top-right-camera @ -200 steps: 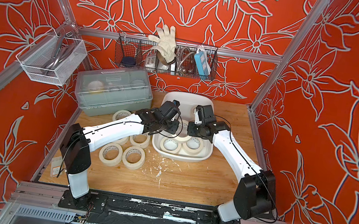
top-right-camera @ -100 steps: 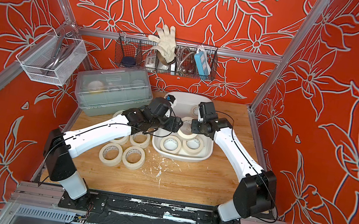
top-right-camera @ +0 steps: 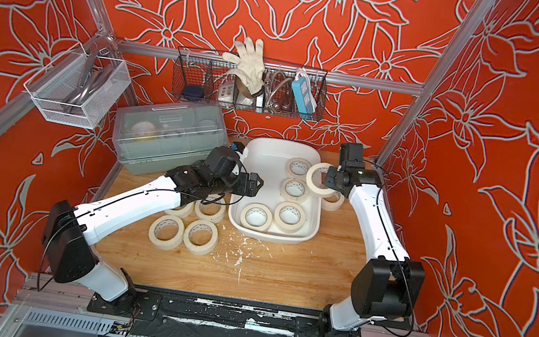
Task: Take out the art tape in the storage box
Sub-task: Pick up the art tape from the storage box, then place the art tape at the center of the board.
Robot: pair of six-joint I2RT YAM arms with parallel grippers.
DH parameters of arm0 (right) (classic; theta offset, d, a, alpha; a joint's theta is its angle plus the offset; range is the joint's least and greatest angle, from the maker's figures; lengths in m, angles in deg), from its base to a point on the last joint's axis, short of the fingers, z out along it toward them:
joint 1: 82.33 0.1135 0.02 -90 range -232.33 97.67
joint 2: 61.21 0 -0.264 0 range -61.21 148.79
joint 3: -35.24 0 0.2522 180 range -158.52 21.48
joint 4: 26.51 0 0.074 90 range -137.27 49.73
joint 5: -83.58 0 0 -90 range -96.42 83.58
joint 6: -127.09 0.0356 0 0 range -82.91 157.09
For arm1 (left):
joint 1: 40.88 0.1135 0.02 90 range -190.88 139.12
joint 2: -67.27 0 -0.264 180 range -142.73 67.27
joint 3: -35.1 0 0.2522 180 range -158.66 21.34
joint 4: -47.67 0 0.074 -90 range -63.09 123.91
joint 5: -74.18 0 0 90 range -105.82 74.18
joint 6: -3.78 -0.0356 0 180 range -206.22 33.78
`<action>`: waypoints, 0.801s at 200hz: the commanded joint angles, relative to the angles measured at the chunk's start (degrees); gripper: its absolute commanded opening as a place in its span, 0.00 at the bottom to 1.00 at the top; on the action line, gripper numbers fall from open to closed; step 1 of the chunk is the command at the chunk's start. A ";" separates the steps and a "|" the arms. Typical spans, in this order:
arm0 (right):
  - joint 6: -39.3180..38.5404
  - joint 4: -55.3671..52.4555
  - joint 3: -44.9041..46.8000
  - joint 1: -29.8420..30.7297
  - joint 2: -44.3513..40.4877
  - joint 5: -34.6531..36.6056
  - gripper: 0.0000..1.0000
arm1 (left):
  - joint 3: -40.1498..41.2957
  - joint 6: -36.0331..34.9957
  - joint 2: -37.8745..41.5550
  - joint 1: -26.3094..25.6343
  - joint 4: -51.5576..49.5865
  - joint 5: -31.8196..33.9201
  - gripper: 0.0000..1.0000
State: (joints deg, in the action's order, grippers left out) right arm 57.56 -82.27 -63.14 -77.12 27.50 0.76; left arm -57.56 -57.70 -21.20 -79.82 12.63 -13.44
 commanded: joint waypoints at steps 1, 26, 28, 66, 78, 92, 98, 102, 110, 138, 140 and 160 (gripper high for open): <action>4.30 1.42 -1.90 -4.05 1.10 3.18 0.00 | -0.03 0.89 0.65 0.26 1.00 -0.24 0.86; 8.17 2.23 -1.91 -8.68 3.35 3.98 0.00 | -0.29 1.00 0.23 0.34 0.71 -0.43 0.86; 8.66 2.19 -1.94 -9.00 3.54 4.44 0.00 | -0.38 0.95 0.16 0.35 0.65 -0.44 0.86; 12.60 3.81 -1.21 -12.62 7.44 12.70 0.00 | -0.78 1.08 -0.47 0.34 0.54 -1.28 0.85; 12.48 4.44 -1.24 -13.32 8.51 15.44 0.00 | -0.91 1.05 -0.81 0.35 0.45 -1.57 0.85; 12.02 5.64 -1.33 -14.44 9.57 16.39 0.00 | -1.38 0.87 -1.03 0.35 0.04 -1.76 0.84; 11.96 5.85 -1.70 -14.99 10.09 16.29 0.00 | -1.65 0.67 -1.05 0.35 -0.28 -1.75 0.84; 11.96 5.98 -1.89 -15.32 10.35 16.29 0.00 | -1.77 0.54 -1.09 0.34 -0.49 -1.76 0.84; 11.73 6.69 -2.16 -15.79 10.92 16.29 0.00 | -2.04 0.32 -1.09 0.35 -0.97 -1.59 0.84; 11.30 8.54 -3.20 -17.41 13.64 14.81 0.00 | -2.32 -0.19 -0.67 0.34 -1.57 -1.76 0.83; 11.34 8.65 -3.36 -17.49 13.89 14.73 0.00 | -2.32 -0.16 -0.66 0.35 -1.64 -1.80 0.83; 11.38 9.14 -4.68 -18.14 16.96 13.44 0.00 | -2.46 -0.17 -0.48 0.31 -1.90 -2.10 0.83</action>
State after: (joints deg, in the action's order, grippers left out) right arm 68.12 -76.17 -64.65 -94.36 41.47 14.05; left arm -58.49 -56.83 -21.94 -79.82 11.98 -14.71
